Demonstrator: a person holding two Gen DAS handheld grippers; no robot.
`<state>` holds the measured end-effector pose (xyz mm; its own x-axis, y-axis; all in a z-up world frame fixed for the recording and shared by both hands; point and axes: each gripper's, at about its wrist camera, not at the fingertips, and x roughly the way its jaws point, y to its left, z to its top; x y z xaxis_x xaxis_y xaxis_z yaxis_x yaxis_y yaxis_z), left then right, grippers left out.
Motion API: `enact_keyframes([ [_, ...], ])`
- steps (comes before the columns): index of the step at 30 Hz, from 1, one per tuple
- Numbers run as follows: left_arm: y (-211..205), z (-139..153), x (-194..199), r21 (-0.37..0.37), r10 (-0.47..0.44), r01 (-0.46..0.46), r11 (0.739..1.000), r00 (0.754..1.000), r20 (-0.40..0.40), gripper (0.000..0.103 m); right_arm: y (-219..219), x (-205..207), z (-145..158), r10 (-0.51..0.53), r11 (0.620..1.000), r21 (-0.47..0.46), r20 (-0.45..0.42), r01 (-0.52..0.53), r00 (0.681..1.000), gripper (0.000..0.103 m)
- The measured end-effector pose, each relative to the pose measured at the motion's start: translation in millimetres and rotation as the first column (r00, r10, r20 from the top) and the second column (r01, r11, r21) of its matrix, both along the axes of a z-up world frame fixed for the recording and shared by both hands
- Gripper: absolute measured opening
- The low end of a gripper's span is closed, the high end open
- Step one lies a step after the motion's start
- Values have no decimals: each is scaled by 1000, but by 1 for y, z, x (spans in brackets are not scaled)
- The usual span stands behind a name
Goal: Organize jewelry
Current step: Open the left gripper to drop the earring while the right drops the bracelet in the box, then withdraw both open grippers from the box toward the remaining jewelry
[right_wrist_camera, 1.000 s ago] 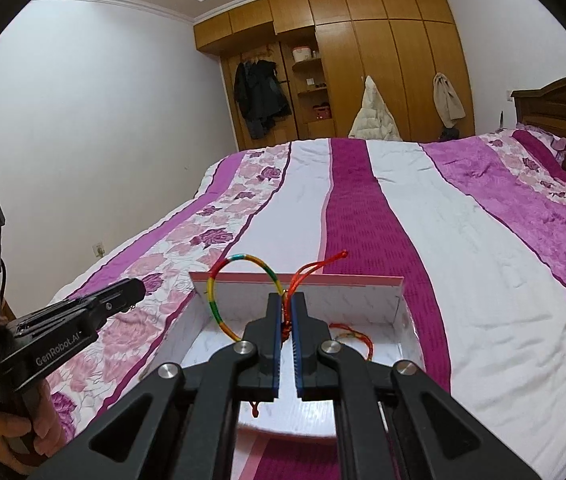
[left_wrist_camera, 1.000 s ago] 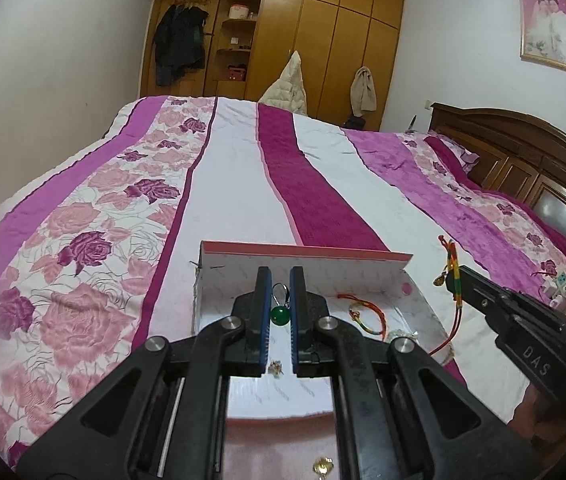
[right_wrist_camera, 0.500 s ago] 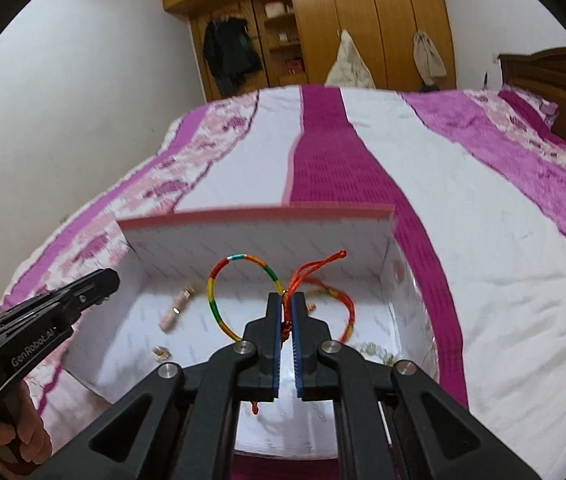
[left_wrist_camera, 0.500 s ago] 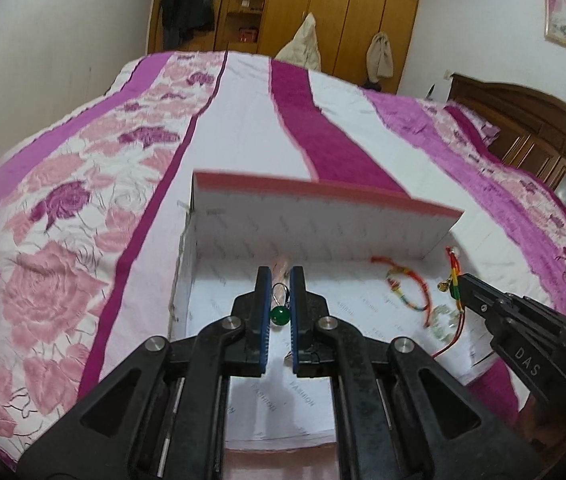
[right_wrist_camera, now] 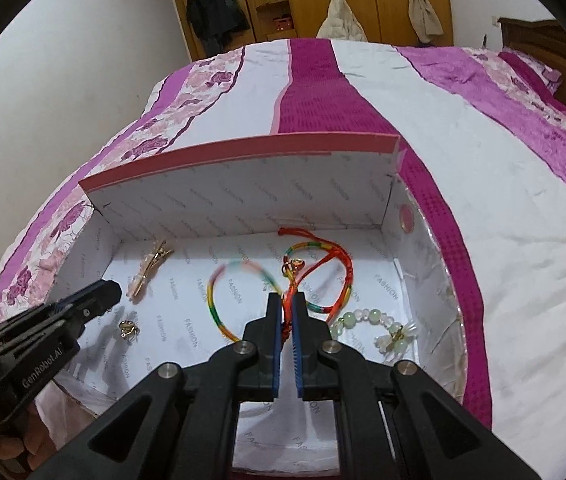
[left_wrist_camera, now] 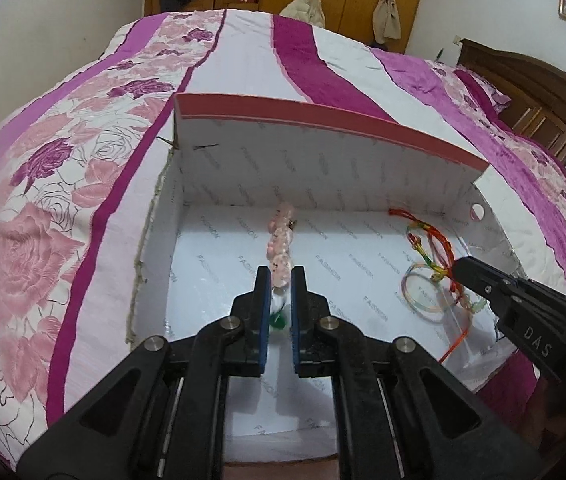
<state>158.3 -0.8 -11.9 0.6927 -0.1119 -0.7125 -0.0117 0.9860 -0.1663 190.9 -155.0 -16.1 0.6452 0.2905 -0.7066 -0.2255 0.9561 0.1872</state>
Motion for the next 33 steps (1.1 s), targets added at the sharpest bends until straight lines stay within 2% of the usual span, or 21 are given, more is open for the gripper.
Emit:
enact_keyframes([
  [3,-1,0,-1,-6,-2,2,1000,1000,-9,10,-4,0,0,-2,1000,31,-11,3,1000,11],
  [5,-2,3,-4,-9,-2,2,1000,1000,-3,16,-6,-1,2,-3,999,46,-12,3,1000,20],
  [8,-2,8,-8,-10,-4,4,1000,1000,7,23,-10,-6,8,2,998,59,5,-3,1000,24],
  [15,2,28,-26,-23,-6,7,1000,1000,30,26,-19,-27,31,4,996,85,49,-8,999,32],
  [23,12,46,-59,-8,-3,3,1000,999,39,28,-28,-70,57,16,994,110,86,-26,996,39],
  [33,28,45,-102,-46,16,-16,999,1000,4,29,-29,-123,62,51,995,86,72,-57,996,41],
])
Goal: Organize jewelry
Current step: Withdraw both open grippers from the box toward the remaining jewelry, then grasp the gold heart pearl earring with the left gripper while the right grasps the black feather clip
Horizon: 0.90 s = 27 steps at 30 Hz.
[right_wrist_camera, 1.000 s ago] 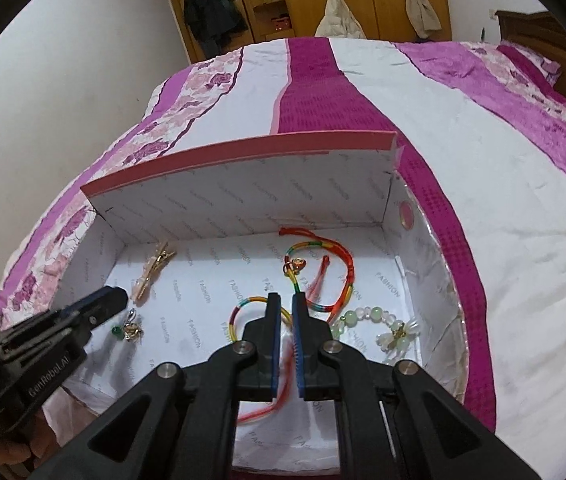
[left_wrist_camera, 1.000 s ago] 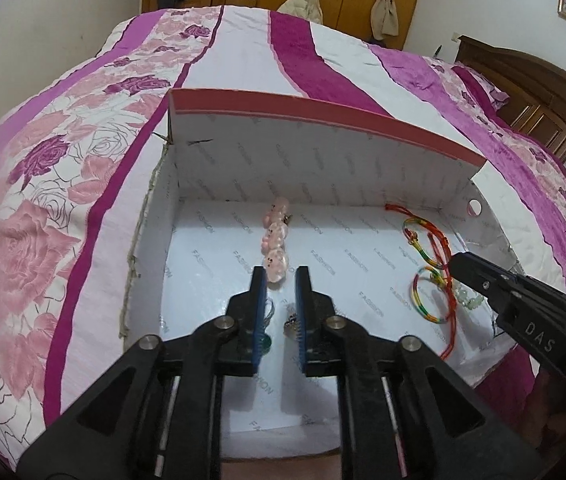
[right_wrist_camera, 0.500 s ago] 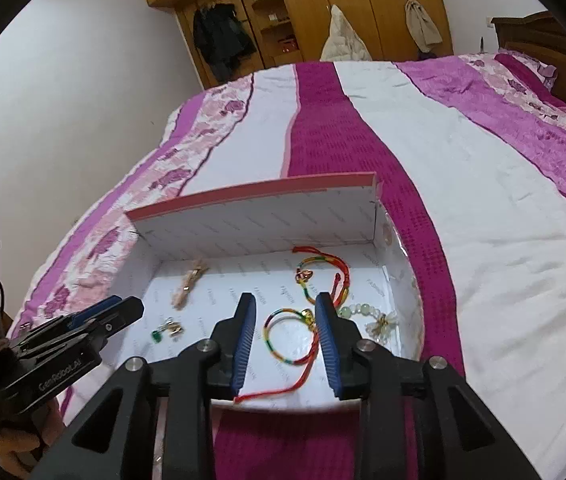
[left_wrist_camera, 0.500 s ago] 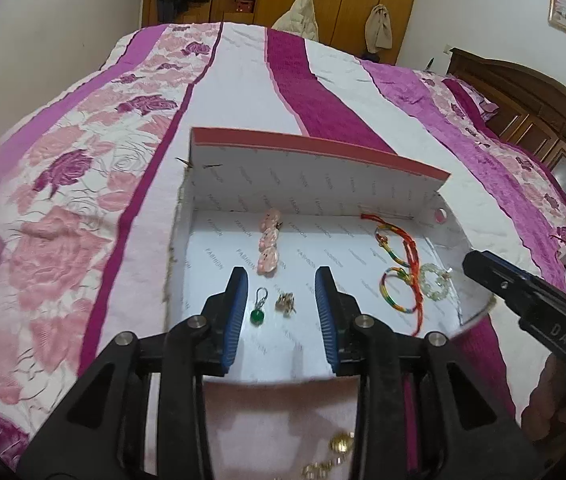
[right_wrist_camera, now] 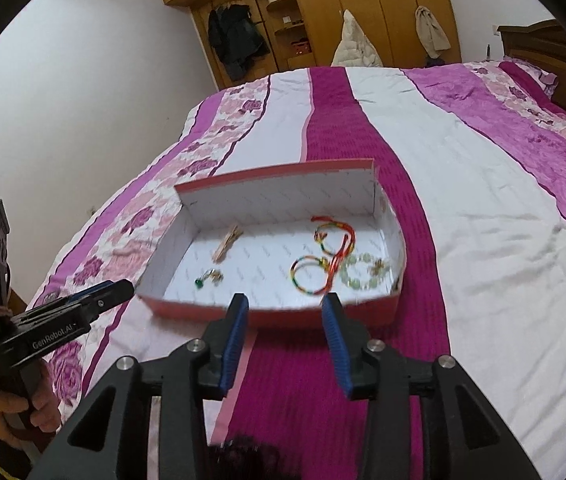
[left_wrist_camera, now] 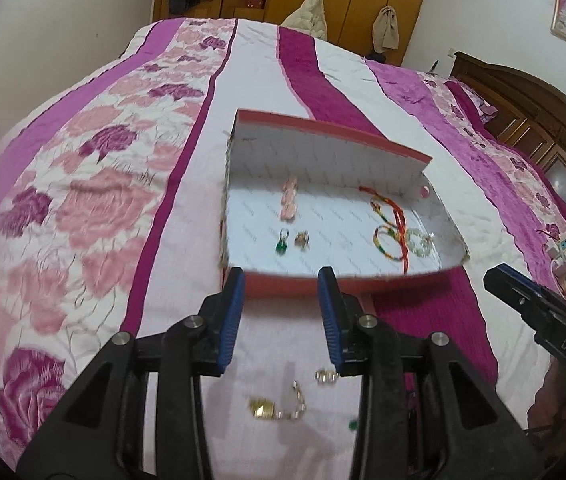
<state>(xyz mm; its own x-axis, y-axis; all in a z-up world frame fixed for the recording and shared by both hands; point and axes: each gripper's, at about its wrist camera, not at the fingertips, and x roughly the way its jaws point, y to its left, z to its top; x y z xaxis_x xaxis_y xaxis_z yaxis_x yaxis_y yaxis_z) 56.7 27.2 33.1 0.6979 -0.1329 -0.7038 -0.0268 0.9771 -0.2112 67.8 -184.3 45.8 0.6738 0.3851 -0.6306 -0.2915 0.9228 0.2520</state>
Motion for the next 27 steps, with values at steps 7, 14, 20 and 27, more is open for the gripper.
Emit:
enact_keyframes([
  [7,-4,-10,-23,32,-24,25,999,999,-30,34,-2,-27,0,11,1000,-5,-20,-11,1000,41],
  [14,-11,-30,-36,42,-45,49,998,994,-98,38,-7,-46,-14,14,1000,-21,-66,-15,998,43],
  [20,-19,-44,-37,64,-54,63,996,988,-143,44,-11,-58,-23,5,999,-35,-90,-8,996,49],
  [27,-24,-63,-38,62,-62,74,995,982,-180,44,-15,-68,-33,0,1000,-29,-117,-3,993,53],
])
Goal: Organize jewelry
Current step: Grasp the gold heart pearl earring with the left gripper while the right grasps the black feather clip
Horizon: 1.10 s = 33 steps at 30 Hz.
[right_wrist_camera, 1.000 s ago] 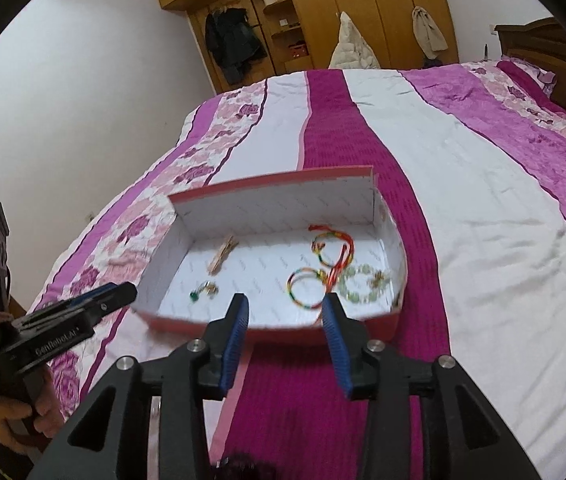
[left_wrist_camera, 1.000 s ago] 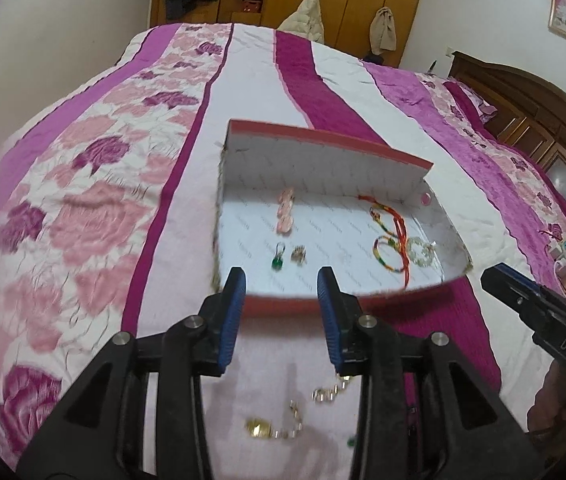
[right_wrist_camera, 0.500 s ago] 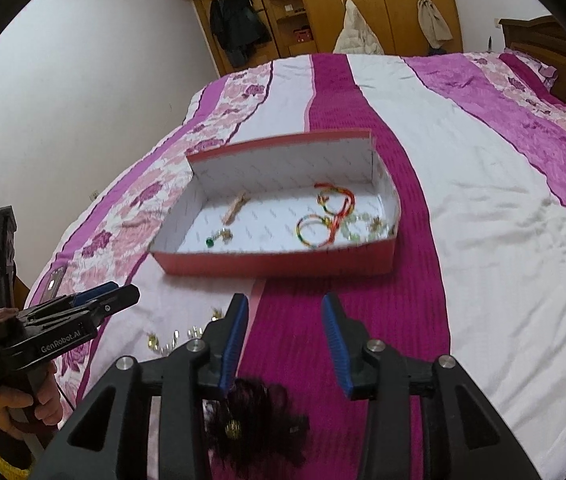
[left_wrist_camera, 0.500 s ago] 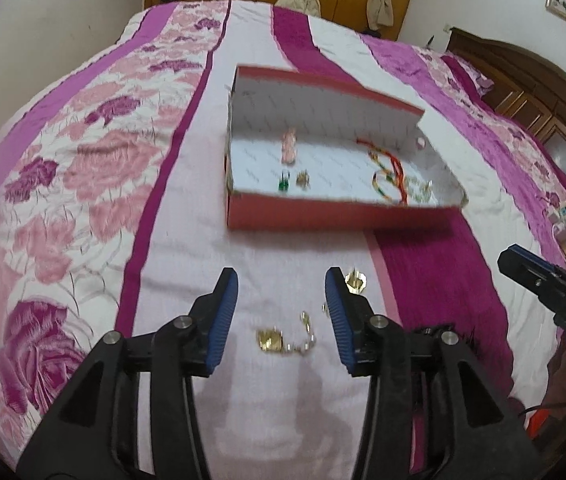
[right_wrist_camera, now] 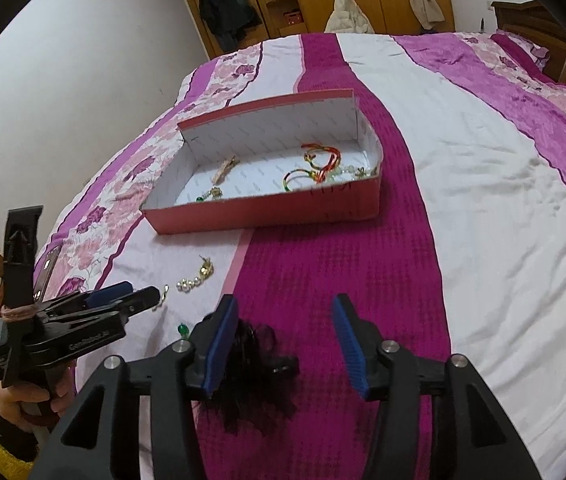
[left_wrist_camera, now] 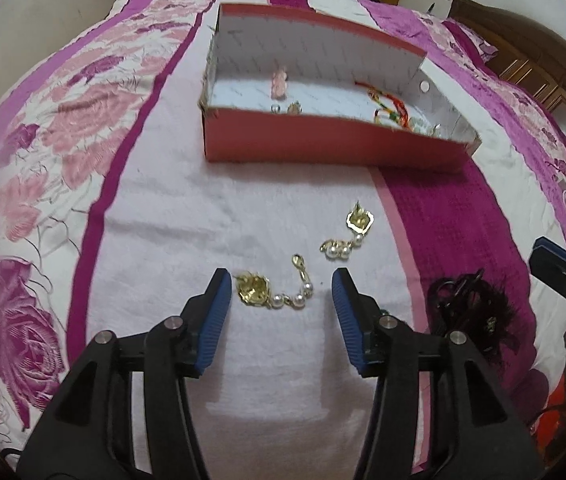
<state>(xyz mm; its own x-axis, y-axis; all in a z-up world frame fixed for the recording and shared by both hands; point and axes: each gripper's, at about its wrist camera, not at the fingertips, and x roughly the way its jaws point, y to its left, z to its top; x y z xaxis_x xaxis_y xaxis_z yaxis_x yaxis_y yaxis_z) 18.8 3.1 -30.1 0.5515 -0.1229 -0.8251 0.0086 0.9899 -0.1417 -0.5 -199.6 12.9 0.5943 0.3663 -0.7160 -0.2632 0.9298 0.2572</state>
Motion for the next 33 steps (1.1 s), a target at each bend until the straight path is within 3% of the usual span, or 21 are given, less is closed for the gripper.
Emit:
enact_keyframes([
  [9,-2,-12,-1,18,17,-17,1000,1000,14,44,1,-6,-5,11,1000,22,-32,-10,999,60],
  [10,-2,-12,-2,17,18,-19,1000,1000,17,41,3,-6,-6,17,1000,21,-36,-16,999,61],
  [13,-1,-12,-2,32,15,-16,999,1000,25,19,11,-8,-9,36,999,13,-47,-35,998,62],
  [15,1,-12,-3,21,14,-14,1000,1000,25,15,15,-9,-11,50,999,9,-53,-49,997,63],
  [33,12,14,-11,-84,24,-16,996,996,86,14,50,-6,-37,127,986,-97,-107,-138,986,67],
])
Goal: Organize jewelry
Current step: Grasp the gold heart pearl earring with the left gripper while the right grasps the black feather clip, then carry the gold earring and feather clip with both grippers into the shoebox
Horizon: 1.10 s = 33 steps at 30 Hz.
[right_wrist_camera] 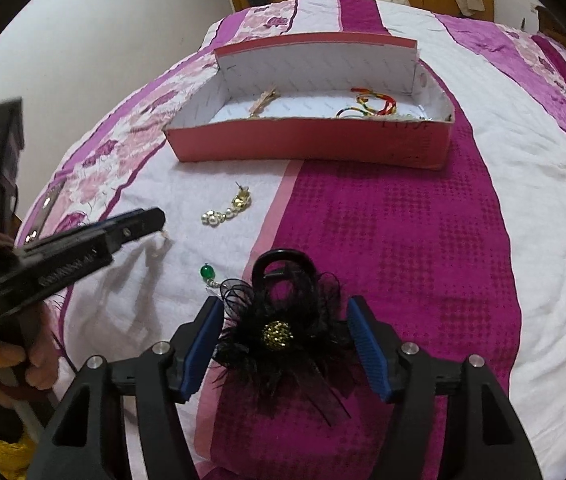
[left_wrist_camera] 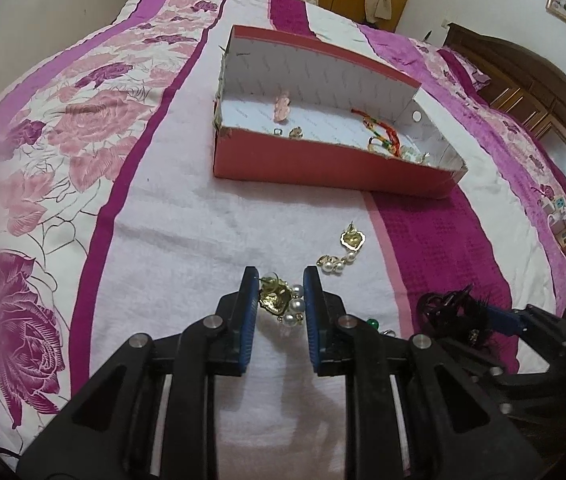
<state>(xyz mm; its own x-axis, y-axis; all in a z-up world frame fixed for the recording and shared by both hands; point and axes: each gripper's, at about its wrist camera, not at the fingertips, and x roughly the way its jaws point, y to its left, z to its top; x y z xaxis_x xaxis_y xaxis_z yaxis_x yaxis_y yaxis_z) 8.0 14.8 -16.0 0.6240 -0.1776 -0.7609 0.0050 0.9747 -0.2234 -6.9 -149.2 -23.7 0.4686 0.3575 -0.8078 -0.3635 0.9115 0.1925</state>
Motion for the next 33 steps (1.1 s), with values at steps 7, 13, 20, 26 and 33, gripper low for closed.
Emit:
enact_keyframes([
  [7,0,4,-3,-6,-3,3,1000,1000,12,14,-1,6,-12,-11,1000,-3,-22,11,1000,64],
  [13,-2,10,-4,-22,-5,5,1000,1000,21,14,-9,5,-11,-12,999,46,-32,14,999,36],
  [20,-6,23,-9,-23,-9,10,1000,999,52,14,-19,-2,0,-12,995,94,0,12,1000,35],
  [26,-10,33,-13,-18,-14,15,1000,996,84,14,-28,-5,15,-22,992,123,42,17,999,35],
  [33,-13,47,-15,-18,-13,15,1000,993,116,14,-37,-5,31,-28,990,142,93,15,995,35],
])
